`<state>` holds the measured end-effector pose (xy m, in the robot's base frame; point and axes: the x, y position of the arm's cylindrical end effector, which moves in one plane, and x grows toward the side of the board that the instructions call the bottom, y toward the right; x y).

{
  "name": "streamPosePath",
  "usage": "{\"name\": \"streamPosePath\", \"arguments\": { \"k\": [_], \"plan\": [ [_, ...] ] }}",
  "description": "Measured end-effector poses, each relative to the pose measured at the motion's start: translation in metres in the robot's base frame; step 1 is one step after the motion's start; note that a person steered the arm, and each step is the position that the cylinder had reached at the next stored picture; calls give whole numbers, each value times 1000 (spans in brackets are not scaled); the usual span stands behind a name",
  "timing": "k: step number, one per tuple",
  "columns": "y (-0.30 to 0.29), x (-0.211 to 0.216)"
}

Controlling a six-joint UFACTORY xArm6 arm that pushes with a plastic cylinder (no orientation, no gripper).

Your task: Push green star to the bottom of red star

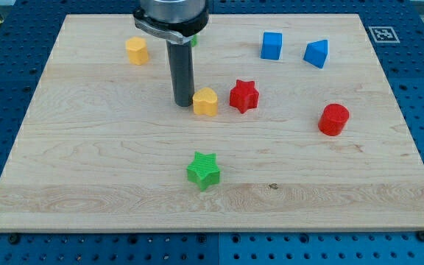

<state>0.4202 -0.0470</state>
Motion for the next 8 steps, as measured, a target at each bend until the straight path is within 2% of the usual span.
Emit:
{"name": "streamPosePath", "arguments": {
  "k": [3,5,8],
  "plan": [
    [2,0],
    [-25,0],
    [-38,59]
  ]
}}
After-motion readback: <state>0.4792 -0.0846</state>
